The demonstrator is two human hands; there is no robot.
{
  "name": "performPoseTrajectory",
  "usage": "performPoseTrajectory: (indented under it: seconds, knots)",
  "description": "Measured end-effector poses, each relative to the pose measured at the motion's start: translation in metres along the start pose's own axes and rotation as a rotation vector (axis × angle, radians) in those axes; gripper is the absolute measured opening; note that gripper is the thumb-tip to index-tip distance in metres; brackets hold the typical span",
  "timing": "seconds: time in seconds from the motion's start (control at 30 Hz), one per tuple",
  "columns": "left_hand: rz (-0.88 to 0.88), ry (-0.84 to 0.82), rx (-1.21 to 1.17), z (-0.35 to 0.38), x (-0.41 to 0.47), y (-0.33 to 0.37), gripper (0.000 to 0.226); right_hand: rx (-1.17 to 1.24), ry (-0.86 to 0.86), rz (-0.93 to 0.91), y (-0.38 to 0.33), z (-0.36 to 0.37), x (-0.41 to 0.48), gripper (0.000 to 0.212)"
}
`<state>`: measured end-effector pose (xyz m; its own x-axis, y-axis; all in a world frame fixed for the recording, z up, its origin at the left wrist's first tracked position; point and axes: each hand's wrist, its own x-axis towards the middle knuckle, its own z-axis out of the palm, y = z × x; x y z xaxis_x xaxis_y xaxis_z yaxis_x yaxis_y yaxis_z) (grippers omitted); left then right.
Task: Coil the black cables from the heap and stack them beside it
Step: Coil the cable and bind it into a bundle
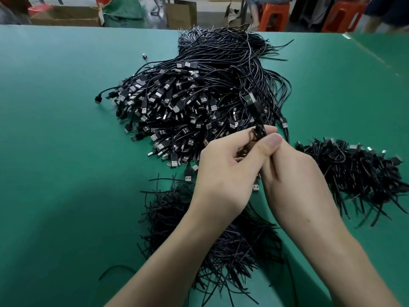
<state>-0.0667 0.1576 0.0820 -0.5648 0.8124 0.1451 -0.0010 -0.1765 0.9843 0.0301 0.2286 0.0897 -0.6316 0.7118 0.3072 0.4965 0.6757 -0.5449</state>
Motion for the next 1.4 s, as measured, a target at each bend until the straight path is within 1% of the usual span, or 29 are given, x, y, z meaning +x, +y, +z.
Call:
performPoseTrajectory:
  seconds: [0.07,0.13,0.17,0.23,0.3,0.37,0.47,0.6,0.7,0.77,0.83,0.9,0.93,0.97,1.0,1.07,1.1,1.13,1.2,1.3,1.4]
  knots:
    - [0.011,0.013,-0.050,0.000,0.000,-0.002,0.021,0.074,-0.044,-0.006,-0.003,-0.001,-0.001,0.031]
    - [0.031,0.036,-0.097,-0.001,0.000,-0.003,0.021,0.193,-0.122,-0.019,-0.006,-0.003,-0.002,0.028]
    - [0.046,0.046,-0.117,-0.001,0.001,-0.004,0.020,0.269,-0.162,-0.020,-0.006,-0.004,-0.002,0.026]
    - [0.079,0.062,-0.146,-0.003,0.003,-0.004,0.019,0.456,-0.238,-0.005,-0.009,-0.007,-0.001,0.033]
    - [0.097,0.065,-0.170,-0.006,0.005,-0.003,0.017,0.693,-0.287,0.005,-0.007,-0.009,0.002,0.029]
    - [0.089,0.058,-0.199,-0.009,0.007,-0.001,0.015,0.784,-0.323,0.006,-0.004,-0.010,0.005,0.028]
    - [0.092,0.045,-0.233,-0.014,0.008,0.001,0.016,0.720,-0.340,-0.009,0.002,-0.007,0.007,0.027]
    - [0.106,0.031,-0.189,-0.017,0.011,0.000,0.016,0.603,-0.227,-0.075,-0.002,-0.002,0.005,0.023]
    - [0.062,0.022,-0.154,-0.023,0.014,-0.002,0.019,0.508,-0.183,-0.095,-0.006,0.001,0.002,0.032]
    - [0.047,-0.037,-0.124,-0.029,0.016,-0.001,0.021,0.458,-0.159,-0.102,-0.007,0.001,0.002,0.034]
    - [0.054,-0.084,-0.060,-0.036,0.017,0.001,0.026,0.416,-0.140,-0.105,-0.006,-0.001,0.002,0.034]
    - [0.055,-0.120,0.034,-0.042,0.017,0.007,0.016,0.379,-0.127,-0.093,-0.005,-0.002,0.003,0.034]
    - [0.054,-0.151,0.129,-0.046,0.017,0.011,0.011,0.359,-0.120,-0.081,-0.003,-0.003,0.004,0.034]
    - [0.045,-0.186,0.284,-0.050,0.018,0.013,0.011,0.335,-0.110,-0.068,-0.001,-0.004,0.005,0.035]
    - [0.025,-0.241,0.491,-0.055,0.019,0.014,0.015,0.307,-0.098,-0.054,0.002,-0.006,0.007,0.035]
    - [-0.058,-0.449,0.865,-0.064,0.020,0.016,0.020,0.261,-0.076,-0.030,0.008,-0.010,0.010,0.035]
    - [-0.116,-0.565,0.962,-0.064,0.019,0.017,0.018,0.250,-0.068,-0.022,0.010,-0.012,0.011,0.035]
    - [-0.174,-0.649,1.011,-0.063,0.017,0.016,0.015,0.247,-0.063,-0.018,0.012,-0.014,0.012,0.035]
    - [-0.242,-0.705,1.076,-0.057,0.014,0.013,0.009,0.255,-0.063,-0.012,0.012,-0.016,0.012,0.035]
    - [-0.286,-0.708,1.152,-0.053,0.013,0.007,0.003,0.261,-0.066,-0.005,0.013,-0.016,0.011,0.034]
    - [-0.294,-0.692,1.189,-0.054,0.013,0.004,0.003,0.285,-0.058,-0.006,0.012,-0.016,0.011,0.034]
